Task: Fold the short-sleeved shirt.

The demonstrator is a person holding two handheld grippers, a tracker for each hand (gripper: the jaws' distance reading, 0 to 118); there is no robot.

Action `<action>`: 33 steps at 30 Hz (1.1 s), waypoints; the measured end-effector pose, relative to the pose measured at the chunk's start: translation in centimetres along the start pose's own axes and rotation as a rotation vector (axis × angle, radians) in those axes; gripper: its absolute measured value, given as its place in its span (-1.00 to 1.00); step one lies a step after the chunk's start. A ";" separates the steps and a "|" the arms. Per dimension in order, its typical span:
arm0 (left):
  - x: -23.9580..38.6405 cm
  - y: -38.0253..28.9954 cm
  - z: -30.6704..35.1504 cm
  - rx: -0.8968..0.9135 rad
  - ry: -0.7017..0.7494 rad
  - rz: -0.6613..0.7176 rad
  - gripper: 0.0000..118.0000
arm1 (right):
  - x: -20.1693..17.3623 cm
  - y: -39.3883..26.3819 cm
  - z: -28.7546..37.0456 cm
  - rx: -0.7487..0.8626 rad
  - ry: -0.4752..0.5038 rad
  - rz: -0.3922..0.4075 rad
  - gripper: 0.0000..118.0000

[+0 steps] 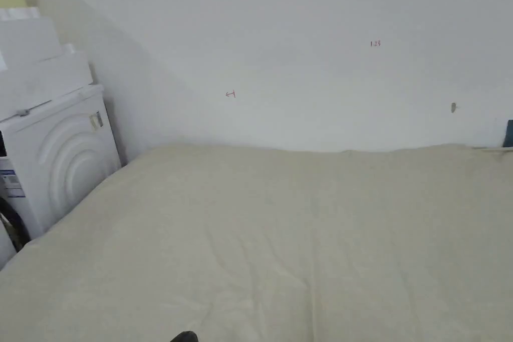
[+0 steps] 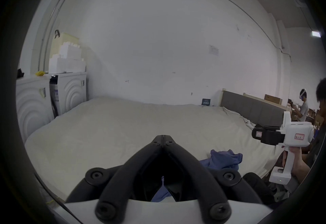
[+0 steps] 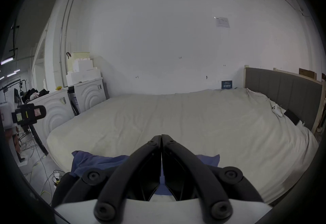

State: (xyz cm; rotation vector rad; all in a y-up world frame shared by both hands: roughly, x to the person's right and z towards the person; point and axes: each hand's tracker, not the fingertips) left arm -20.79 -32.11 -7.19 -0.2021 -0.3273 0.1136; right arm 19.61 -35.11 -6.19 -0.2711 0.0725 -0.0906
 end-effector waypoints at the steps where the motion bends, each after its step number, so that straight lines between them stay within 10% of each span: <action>1: -0.8 -0.1 -0.1 -0.029 0.022 0.020 -1.00 | 0.1 0.1 0.1 -0.025 0.012 -0.011 -0.99; 5: -6.5 -2.2 -1.9 -0.151 0.027 0.115 -0.97 | 0.8 -0.1 -0.2 -0.039 0.041 -0.086 -0.99; 9: -15.5 -6.5 -5.7 -0.265 -0.072 0.381 -0.30 | 0.9 -0.5 -0.7 -0.071 0.057 -0.077 -0.99; 15: -25.0 -13.6 -11.2 -0.502 -0.120 0.542 -0.13 | 0.7 -1.2 -1.2 -0.131 0.064 -0.094 -0.99; 24: -25.4 -16.6 -14.2 -0.481 -0.264 0.701 0.43 | 0.0 -1.7 -2.0 -0.209 0.036 -0.145 -0.99; 28: -23.9 -16.5 -16.0 -0.569 -0.324 0.642 0.35 | -0.6 -1.6 -2.8 -0.226 0.051 -0.164 -0.99; 31: -24.0 -16.2 -17.0 -0.652 -0.306 0.679 -0.66 | -1.0 -1.4 -3.2 -0.232 0.067 -0.155 -0.99; 33: -23.0 -16.1 -17.3 -0.681 -0.287 0.605 -0.72 | -1.1 -1.4 -3.5 -0.241 0.074 -0.156 -0.99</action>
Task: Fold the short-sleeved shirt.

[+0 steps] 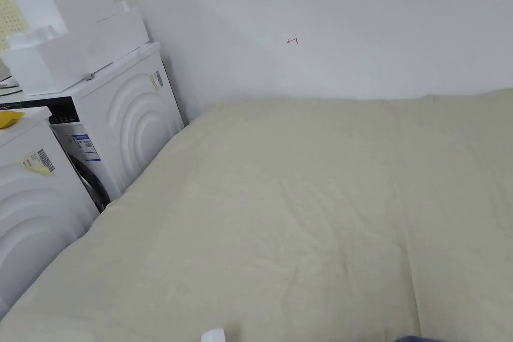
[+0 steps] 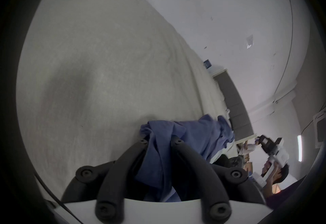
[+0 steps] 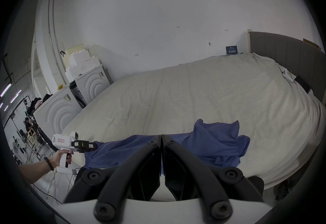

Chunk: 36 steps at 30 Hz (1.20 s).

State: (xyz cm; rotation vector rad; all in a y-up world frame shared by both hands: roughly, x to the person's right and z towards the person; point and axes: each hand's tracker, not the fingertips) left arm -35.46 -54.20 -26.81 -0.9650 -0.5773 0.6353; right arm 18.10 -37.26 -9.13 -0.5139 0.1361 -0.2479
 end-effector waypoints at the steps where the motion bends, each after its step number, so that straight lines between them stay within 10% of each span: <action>1: 0.1 0.1 0.2 0.013 -0.030 0.008 -0.73 | -0.1 0.0 0.0 -0.002 0.001 -0.001 -0.99; 18: 4.0 6.6 10.6 0.201 0.238 -0.027 -0.82 | 2.4 -0.7 -0.5 0.012 0.007 -0.066 -0.99; 36: 18.6 -0.8 -15.7 -0.105 0.240 -0.114 -0.71 | 7.4 -3.6 2.7 0.048 -0.089 -0.176 -0.99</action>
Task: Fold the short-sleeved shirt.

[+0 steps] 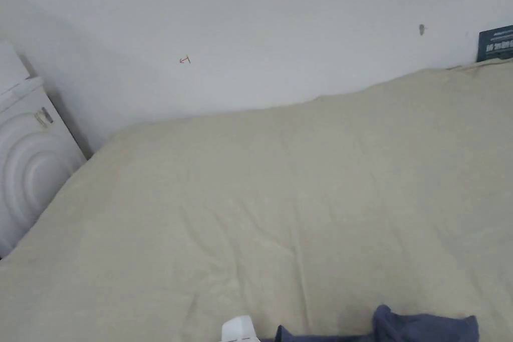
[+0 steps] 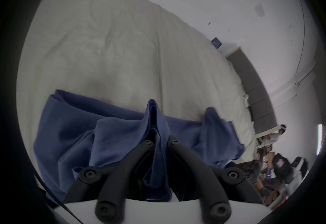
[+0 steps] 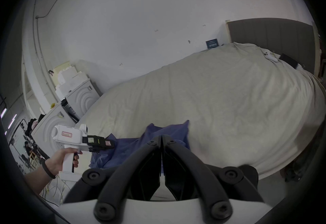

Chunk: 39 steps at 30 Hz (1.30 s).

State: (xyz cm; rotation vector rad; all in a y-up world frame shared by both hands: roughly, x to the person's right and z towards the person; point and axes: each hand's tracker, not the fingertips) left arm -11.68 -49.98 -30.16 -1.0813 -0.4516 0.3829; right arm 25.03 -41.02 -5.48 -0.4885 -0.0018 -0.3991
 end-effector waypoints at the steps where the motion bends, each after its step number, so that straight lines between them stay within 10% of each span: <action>1: -0.1 -0.1 -0.7 -0.016 0.010 0.000 -0.57 | 0.4 -0.2 0.1 -0.003 -0.013 -0.012 -0.99; 4: -0.1 0.1 0.6 0.026 -0.078 0.065 0.12 | 1.1 -0.3 0.4 -0.004 -0.030 -0.030 -0.99; 12: -0.1 1.4 12.8 0.392 -0.186 -0.014 0.52 | 0.8 -0.3 -0.4 -0.015 0.006 -0.058 -0.99; 14: -1.9 0.4 12.2 0.364 -0.199 0.033 0.38 | 0.4 -0.3 -0.6 -0.017 0.014 -0.053 -0.99; 18: -4.7 -1.4 6.5 0.162 -0.094 0.066 -0.59 | -0.2 -0.4 -0.5 -0.026 0.026 -0.039 -0.99; 39: -0.3 -4.6 0.7 0.094 -0.119 -0.058 -0.65 | -0.3 -1.0 -0.5 -0.047 0.009 -0.055 -0.99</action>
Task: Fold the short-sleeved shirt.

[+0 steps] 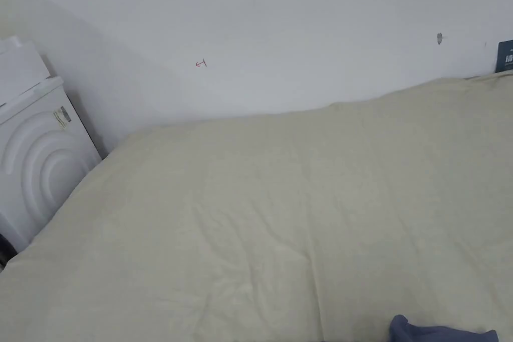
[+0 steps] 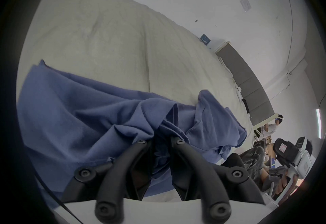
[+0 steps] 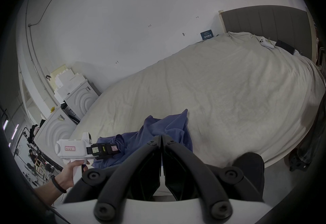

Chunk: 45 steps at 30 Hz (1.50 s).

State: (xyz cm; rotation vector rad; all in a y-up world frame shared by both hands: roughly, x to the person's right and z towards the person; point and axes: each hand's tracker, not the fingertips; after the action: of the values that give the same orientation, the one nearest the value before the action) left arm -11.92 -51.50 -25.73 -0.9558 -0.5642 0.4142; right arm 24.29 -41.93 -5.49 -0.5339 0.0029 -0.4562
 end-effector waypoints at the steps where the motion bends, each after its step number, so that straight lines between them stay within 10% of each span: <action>1: -0.2 0.2 1.2 0.033 -0.037 0.010 -0.66 | -0.1 0.1 0.2 0.000 0.002 0.016 -0.99; 8: -7.1 3.0 12.9 0.282 -0.069 0.141 -0.62 | -0.1 0.8 0.5 0.016 0.033 0.013 -0.99; 11: -11.0 3.0 12.7 0.260 -0.020 0.234 0.50 | -0.1 0.6 0.4 0.007 0.041 -0.003 -0.99; 13: -13.8 2.8 11.1 0.209 -0.005 0.294 0.82 | -0.3 0.4 0.5 -0.002 0.038 0.003 -0.99; 19: -14.6 0.9 6.9 0.279 -0.164 0.407 0.72 | -0.3 0.4 1.3 -0.007 0.030 0.010 -0.99; 24: -10.6 -0.5 5.3 0.162 -0.193 0.483 -0.55 | -0.2 0.3 1.3 -0.003 0.022 -0.001 -0.99; 29: -11.0 -0.9 6.8 0.200 -0.243 0.568 -0.66 | -0.4 0.4 1.3 -0.008 0.023 0.017 -0.99; 45: -7.6 6.2 15.2 0.274 -0.030 0.213 -0.76 | 0.4 -0.7 -0.2 -0.020 0.055 -0.047 -0.99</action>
State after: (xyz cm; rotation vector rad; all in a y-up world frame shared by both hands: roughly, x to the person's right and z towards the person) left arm -27.75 -42.81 -26.20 -0.7483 -0.4200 0.6801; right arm 24.33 -42.75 -5.25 -0.5421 0.0480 -0.5172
